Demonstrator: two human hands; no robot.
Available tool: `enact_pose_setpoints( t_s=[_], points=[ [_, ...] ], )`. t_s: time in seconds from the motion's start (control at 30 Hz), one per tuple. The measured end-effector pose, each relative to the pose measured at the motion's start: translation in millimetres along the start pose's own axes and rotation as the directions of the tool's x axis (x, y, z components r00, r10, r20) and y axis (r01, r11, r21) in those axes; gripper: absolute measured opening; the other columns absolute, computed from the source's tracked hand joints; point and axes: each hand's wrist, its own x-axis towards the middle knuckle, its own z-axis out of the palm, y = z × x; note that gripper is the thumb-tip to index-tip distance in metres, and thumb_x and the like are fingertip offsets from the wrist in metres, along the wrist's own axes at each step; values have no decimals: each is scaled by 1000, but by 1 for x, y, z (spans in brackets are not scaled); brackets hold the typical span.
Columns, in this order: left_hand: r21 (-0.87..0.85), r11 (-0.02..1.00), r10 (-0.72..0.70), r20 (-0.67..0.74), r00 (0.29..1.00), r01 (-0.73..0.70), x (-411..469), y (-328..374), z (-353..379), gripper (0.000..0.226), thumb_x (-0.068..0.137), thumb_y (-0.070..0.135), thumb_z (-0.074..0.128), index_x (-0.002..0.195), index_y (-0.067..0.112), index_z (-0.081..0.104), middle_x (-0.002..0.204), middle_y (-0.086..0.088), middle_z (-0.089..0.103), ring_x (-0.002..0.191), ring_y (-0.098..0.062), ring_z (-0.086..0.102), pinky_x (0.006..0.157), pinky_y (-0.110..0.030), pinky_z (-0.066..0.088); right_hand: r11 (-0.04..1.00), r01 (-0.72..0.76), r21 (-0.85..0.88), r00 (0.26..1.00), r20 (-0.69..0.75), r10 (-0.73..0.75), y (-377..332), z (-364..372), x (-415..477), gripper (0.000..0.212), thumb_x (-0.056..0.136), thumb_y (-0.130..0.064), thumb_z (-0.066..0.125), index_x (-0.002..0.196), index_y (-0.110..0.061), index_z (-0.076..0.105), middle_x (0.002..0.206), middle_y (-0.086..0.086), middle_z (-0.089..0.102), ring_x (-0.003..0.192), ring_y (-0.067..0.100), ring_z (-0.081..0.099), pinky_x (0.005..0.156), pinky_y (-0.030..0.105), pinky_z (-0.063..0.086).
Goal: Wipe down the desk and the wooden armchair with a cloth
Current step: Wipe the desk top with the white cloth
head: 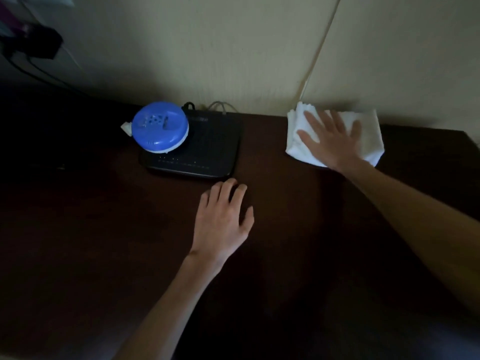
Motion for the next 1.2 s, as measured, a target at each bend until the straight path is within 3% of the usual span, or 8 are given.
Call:
enact_pose_setpoints(
  t_s=[0.17,0.3,0.4,0.53,0.7,0.83,1.0,1.2],
  points=[
    [33,999,-20,70,997,18,-6,6,-3,56,93,49,38,142,22,39,150,-5,38,137,-25,36,110,-43,34,981,164,-104,981,-85,-173,10,6,-143,69,90,-64,21,152,-36,19,161,0,21,147,28,19,108,72,13],
    [54,996,-77,125,989,71,-7,19,-7,60,93,48,43,144,18,36,152,-9,33,140,-29,32,112,-45,31,940,308,-150,948,-40,-317,22,33,-363,81,82,-64,44,153,-35,17,163,0,12,149,27,12,106,72,15],
    [92,995,-56,127,990,44,-10,44,-10,57,92,44,48,141,16,41,146,-12,40,132,-30,41,106,-45,39,903,373,-214,925,8,-380,50,30,-431,86,80,-67,47,153,-34,16,163,0,7,149,27,6,108,65,10],
    [63,986,144,138,980,-154,-16,91,-8,52,91,39,53,138,20,45,139,-7,47,121,-24,51,96,-40,46,878,425,-221,904,62,-423,84,8,-436,68,94,-64,23,154,-33,12,164,2,2,147,28,7,110,56,6],
    [30,973,223,139,965,-229,-8,134,4,51,92,39,51,139,20,45,141,-3,46,125,-22,49,100,-39,45,954,290,-69,957,32,-289,116,-1,-361,78,83,-68,45,152,-40,20,157,-5,31,144,23,29,105,65,29],
    [10,973,228,116,967,-231,3,159,16,50,94,41,45,140,21,44,143,-3,45,126,-23,47,102,-40,42,989,115,-89,993,2,-115,142,-14,-222,68,88,-66,29,150,-39,22,156,-4,32,145,23,29,109,68,21],
    [40,979,197,69,978,-200,7,173,30,51,93,47,44,138,22,46,140,-3,48,126,-26,47,100,-42,43,995,-79,-54,996,-44,76,172,-17,-89,67,86,-73,13,148,-48,7,159,-9,18,146,22,18,111,67,12],
    [61,981,175,115,978,-182,5,187,26,56,91,50,43,140,21,44,142,-4,45,128,-27,44,101,-42,42,994,-100,-44,995,-20,99,176,-21,-102,71,85,-72,10,150,-44,4,161,-9,11,148,22,11,112,66,9]
  ],
)
